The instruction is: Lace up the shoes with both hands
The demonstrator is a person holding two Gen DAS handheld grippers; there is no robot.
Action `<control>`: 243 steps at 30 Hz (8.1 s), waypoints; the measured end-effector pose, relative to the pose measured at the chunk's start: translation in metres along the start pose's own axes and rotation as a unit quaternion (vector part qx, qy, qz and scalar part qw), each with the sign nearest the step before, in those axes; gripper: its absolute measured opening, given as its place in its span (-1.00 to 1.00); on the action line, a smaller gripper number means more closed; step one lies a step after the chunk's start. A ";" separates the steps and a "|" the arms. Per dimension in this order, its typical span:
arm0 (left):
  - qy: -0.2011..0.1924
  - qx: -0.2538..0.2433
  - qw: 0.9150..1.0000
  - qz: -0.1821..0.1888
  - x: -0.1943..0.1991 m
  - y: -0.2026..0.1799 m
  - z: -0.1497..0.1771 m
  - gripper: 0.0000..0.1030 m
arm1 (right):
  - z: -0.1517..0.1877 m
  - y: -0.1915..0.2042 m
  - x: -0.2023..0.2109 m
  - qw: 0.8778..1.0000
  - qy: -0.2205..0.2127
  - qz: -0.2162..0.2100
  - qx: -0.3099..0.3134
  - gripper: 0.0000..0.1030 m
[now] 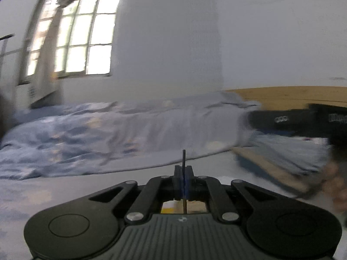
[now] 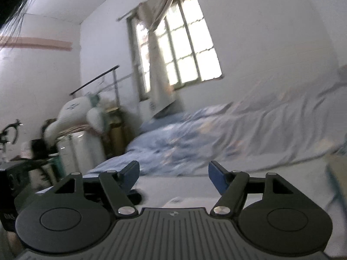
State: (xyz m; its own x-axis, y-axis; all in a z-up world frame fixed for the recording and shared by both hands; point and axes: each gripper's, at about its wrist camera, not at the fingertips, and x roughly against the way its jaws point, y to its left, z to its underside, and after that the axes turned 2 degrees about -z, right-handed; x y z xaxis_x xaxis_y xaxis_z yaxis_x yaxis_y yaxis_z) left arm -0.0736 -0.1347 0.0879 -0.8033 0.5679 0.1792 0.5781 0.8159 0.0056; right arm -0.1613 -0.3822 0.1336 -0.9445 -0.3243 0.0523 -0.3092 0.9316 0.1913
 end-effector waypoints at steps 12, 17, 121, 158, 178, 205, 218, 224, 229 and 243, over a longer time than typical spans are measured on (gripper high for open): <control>-0.076 -0.014 0.986 -0.150 0.025 0.059 -0.066 -0.99 | -0.008 -0.057 0.024 0.985 -0.013 0.160 -0.056 0.50; -0.008 -0.071 0.994 -0.080 -0.003 0.020 -0.075 -0.99 | 0.002 -0.087 0.029 0.971 0.005 0.204 -0.122 0.63; 0.286 -0.252 0.919 0.097 -0.115 -0.128 0.018 -0.99 | 0.100 -0.131 -0.042 0.891 0.132 0.019 -0.434 -0.69; 0.247 -0.117 0.962 -0.027 -0.061 -0.073 -0.015 -0.28 | 0.061 -0.158 -0.001 0.925 0.075 0.121 -0.353 -1.00; 0.134 0.173 0.975 -0.045 -0.030 0.013 0.008 0.02 | 0.032 -0.197 0.082 0.921 0.012 0.284 -0.266 -1.00; 0.135 0.206 0.968 0.057 -0.025 0.001 0.036 -0.01 | 0.094 -0.126 0.004 0.872 0.086 0.053 -0.480 0.32; 0.178 0.179 0.965 0.072 -0.033 -0.014 0.047 -0.52 | 0.110 -0.127 -0.023 0.840 0.066 0.061 -0.535 0.06; 0.177 0.180 0.966 0.061 -0.035 -0.016 0.047 -0.56 | 0.115 -0.122 -0.025 0.839 0.064 0.092 -0.532 -0.36; 0.178 0.183 0.966 0.053 -0.035 -0.018 0.046 -0.58 | 0.114 -0.119 -0.024 0.846 0.063 0.098 -0.520 -0.81; 0.185 0.236 0.954 0.016 -0.036 -0.010 0.047 -0.66 | 0.068 -0.087 -0.010 0.927 0.039 0.154 -0.338 -0.98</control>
State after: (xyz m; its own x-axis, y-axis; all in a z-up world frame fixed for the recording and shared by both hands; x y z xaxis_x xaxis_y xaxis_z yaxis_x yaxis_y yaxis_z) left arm -0.0573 -0.1585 0.0356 -0.6308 0.5872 0.5072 0.4027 0.8065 -0.4330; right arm -0.1326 -0.4488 0.0500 -0.9577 -0.0944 0.2719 0.1396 0.6739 0.7255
